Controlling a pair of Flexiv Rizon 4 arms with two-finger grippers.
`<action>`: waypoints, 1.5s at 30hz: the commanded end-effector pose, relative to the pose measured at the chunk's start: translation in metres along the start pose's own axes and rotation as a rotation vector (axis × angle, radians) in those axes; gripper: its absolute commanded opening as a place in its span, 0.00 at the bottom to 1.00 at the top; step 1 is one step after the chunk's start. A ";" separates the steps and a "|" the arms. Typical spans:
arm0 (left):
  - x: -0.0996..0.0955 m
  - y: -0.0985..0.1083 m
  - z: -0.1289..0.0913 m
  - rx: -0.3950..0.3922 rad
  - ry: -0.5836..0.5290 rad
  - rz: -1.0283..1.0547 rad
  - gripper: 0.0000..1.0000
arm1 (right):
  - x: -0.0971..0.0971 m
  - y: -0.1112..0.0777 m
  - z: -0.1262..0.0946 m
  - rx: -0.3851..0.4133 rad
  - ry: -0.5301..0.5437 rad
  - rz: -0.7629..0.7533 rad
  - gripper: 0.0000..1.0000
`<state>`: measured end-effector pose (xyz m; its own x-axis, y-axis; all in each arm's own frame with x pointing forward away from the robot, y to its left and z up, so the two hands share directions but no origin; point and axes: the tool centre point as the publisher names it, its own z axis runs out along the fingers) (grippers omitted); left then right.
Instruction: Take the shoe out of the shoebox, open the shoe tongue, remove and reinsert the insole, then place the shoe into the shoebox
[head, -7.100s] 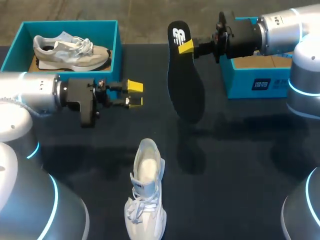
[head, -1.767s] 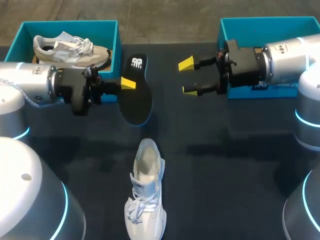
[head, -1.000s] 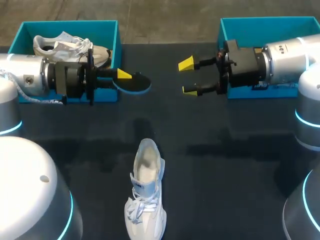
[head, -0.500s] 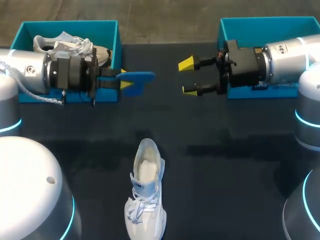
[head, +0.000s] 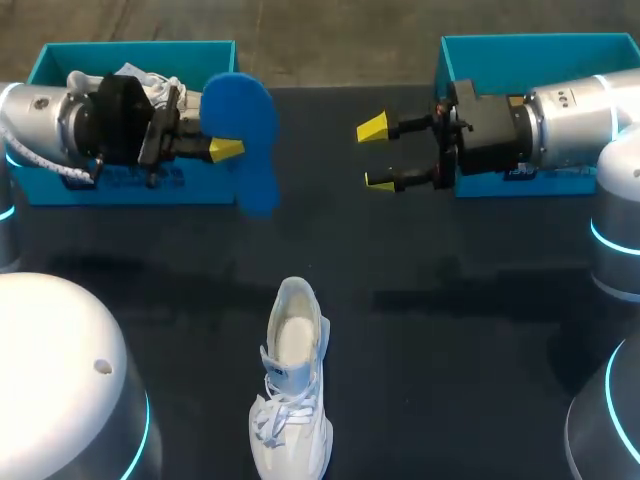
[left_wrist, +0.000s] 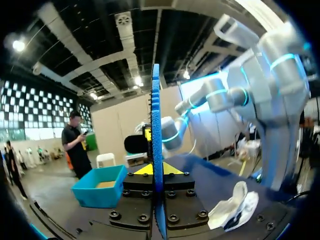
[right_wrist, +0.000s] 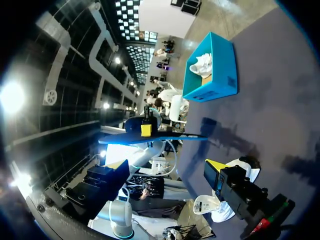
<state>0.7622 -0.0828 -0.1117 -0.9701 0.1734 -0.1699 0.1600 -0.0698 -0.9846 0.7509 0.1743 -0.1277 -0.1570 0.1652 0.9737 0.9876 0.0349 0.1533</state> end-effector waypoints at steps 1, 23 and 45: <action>-0.007 0.004 0.002 0.529 0.416 -1.189 0.00 | 0.001 0.000 0.001 -0.001 -0.006 0.002 1.00; -0.020 0.017 0.007 0.834 0.434 -1.734 0.00 | 0.001 0.000 0.001 -0.001 -0.006 0.002 1.00; -0.002 0.014 0.008 0.749 0.093 -1.882 0.00 | 0.001 0.000 0.001 -0.001 -0.006 0.002 1.00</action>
<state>0.7728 -0.0921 -0.1291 -0.2274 0.6048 0.7632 -0.9688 -0.0615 -0.2399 0.7508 0.1743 -0.1277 -0.1570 0.1649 0.9737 0.9876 0.0347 0.1534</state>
